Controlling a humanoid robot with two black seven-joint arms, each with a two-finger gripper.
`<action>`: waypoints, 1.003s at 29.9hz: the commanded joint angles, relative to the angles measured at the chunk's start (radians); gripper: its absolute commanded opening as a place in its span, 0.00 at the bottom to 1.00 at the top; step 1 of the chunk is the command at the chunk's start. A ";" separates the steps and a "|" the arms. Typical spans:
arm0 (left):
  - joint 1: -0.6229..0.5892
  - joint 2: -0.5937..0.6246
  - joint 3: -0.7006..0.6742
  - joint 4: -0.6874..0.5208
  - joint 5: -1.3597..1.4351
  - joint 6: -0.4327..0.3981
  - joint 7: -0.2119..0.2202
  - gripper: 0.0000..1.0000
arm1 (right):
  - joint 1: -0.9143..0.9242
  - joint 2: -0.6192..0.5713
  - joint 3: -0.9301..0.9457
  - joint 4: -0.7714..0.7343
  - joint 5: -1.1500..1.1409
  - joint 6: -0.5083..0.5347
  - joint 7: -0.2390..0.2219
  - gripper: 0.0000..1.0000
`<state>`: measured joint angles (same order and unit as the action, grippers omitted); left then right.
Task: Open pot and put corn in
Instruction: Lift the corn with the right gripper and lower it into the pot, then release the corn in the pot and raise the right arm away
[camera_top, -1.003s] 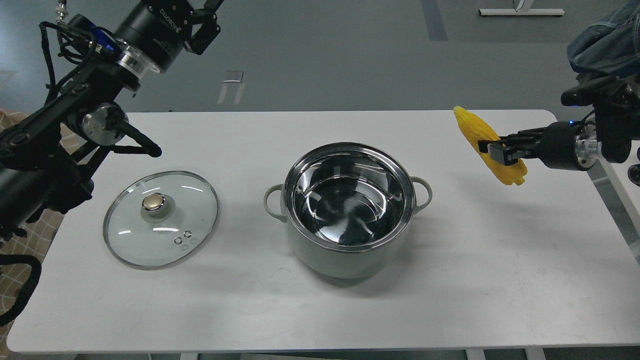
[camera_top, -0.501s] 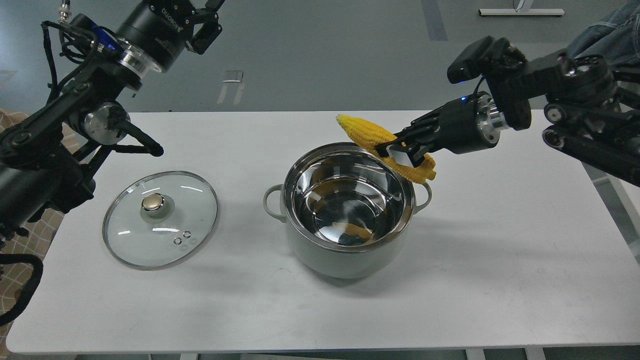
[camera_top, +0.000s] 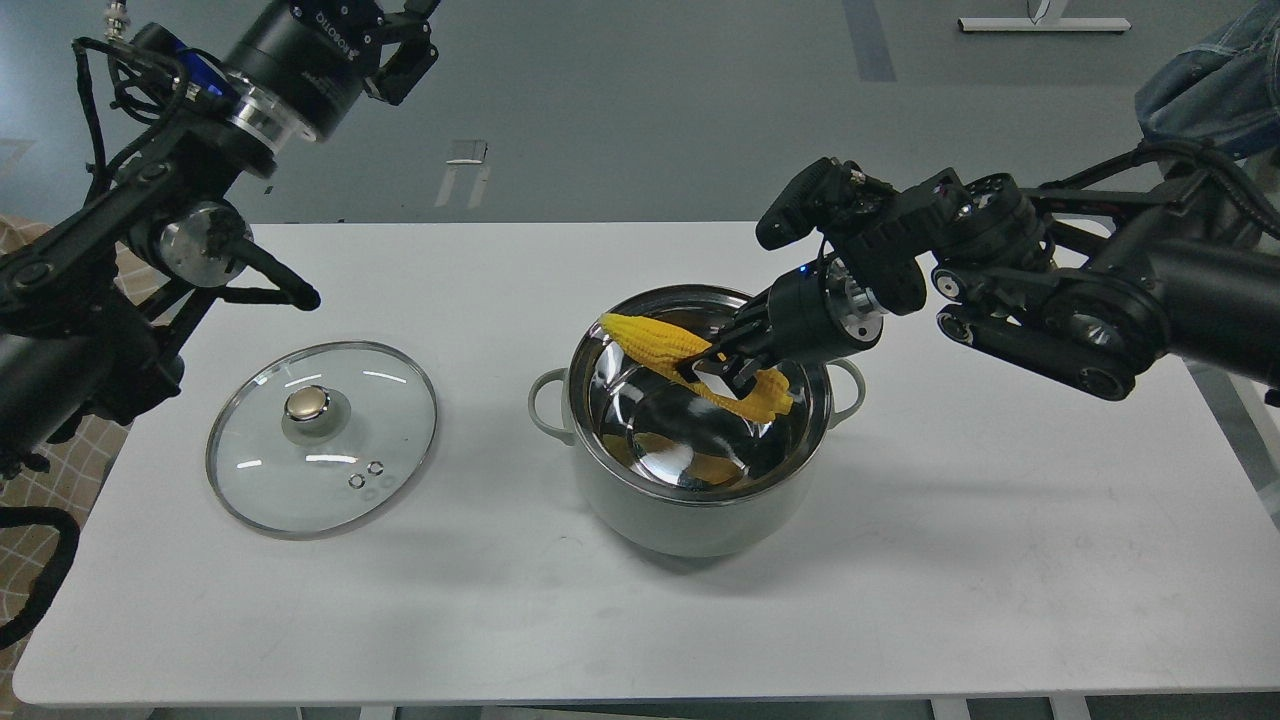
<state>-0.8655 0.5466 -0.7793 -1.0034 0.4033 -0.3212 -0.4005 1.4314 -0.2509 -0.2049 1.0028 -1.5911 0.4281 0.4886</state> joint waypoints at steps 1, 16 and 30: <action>0.000 0.001 -0.002 -0.001 -0.001 -0.001 0.000 0.97 | 0.000 0.008 -0.024 -0.003 -0.001 0.001 0.000 0.21; 0.002 0.001 -0.003 -0.001 -0.003 -0.001 -0.001 0.97 | -0.008 0.018 -0.044 -0.006 0.000 -0.016 0.000 0.65; 0.005 0.001 -0.003 0.000 0.000 -0.001 -0.001 0.97 | 0.107 -0.037 0.028 -0.033 0.195 -0.025 0.000 0.77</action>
<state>-0.8616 0.5476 -0.7824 -1.0035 0.4032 -0.3222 -0.4017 1.4675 -0.2550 -0.2059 0.9958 -1.5239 0.4061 0.4889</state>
